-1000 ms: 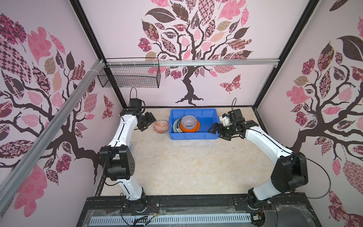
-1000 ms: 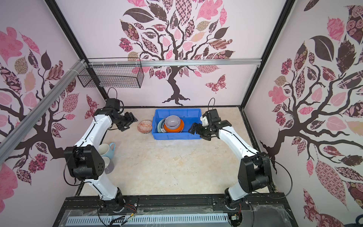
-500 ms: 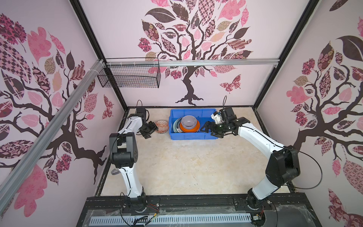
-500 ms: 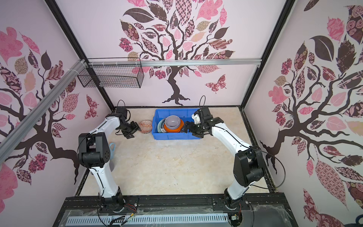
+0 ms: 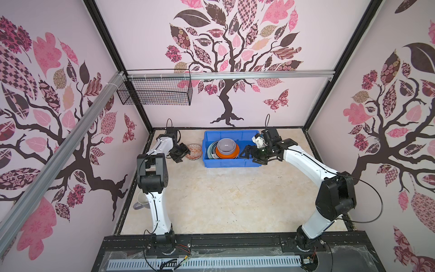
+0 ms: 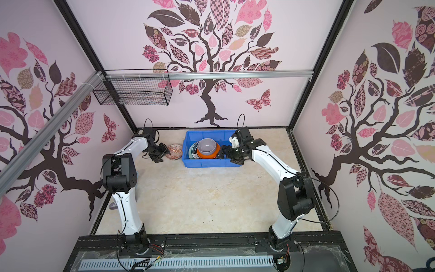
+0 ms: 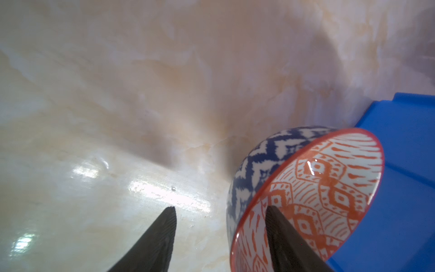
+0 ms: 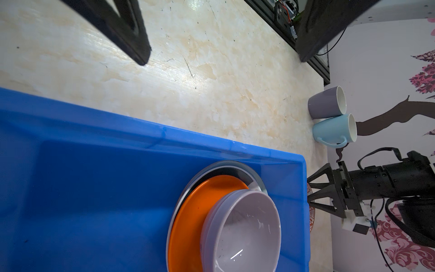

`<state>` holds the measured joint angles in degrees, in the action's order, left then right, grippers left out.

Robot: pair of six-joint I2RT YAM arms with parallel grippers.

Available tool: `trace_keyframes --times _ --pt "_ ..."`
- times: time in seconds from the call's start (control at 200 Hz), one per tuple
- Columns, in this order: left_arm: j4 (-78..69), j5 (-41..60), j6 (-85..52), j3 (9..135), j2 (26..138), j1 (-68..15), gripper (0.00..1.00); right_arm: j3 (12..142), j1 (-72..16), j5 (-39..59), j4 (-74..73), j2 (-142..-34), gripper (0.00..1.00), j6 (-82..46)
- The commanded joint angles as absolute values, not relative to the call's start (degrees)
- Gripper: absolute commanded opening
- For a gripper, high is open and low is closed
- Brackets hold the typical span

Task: Place the mixed dishes into the plastic bin
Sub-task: 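Move the left gripper to the patterned bowl and grip its rim, then lift the patterned bowl with the left gripper over the bin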

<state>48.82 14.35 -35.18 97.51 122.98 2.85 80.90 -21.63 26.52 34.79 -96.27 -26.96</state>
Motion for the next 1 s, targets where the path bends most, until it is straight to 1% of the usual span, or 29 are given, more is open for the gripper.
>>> trace_keyframes --times 0.0,0.085,0.25,0.42,0.49,0.535,0.635,0.835,0.995 --pt "50.1 14.0 -35.1 100.7 125.3 2.1 0.6 84.0 -21.9 25.0 37.9 -97.6 1.0 -25.3" --pt "50.8 13.7 -34.8 102.0 126.8 1.6 0.54 84.2 -21.8 24.3 38.8 -97.5 1.0 -24.5" --pt "51.2 13.2 -34.4 102.9 126.9 0.5 0.3 83.2 -21.4 23.9 39.1 -96.9 0.99 -23.8" --pt "52.7 12.6 -33.2 102.4 125.2 -0.1 0.14 80.3 -21.0 24.4 37.3 -95.3 0.99 -24.4" --pt "53.1 12.1 -32.7 101.6 123.6 -0.1 0.12 78.4 -21.0 24.6 36.1 -94.3 0.99 -24.9" --pt "53.4 11.6 -32.5 101.2 122.5 -0.1 0.09 77.4 -21.0 24.8 35.5 -93.8 1.0 -25.0" --pt "53.8 10.7 -32.3 100.4 120.4 0.0 0.08 75.5 -21.0 25.4 34.3 -92.8 1.0 -25.4" --pt "55.0 10.9 -32.4 99.1 115.9 0.4 0.06 74.3 -21.0 25.7 34.1 -90.7 1.0 -25.2" --pt "55.3 13.4 -33.0 100.8 111.8 0.4 0.07 71.7 -21.0 25.2 34.3 -87.4 1.0 -25.1"
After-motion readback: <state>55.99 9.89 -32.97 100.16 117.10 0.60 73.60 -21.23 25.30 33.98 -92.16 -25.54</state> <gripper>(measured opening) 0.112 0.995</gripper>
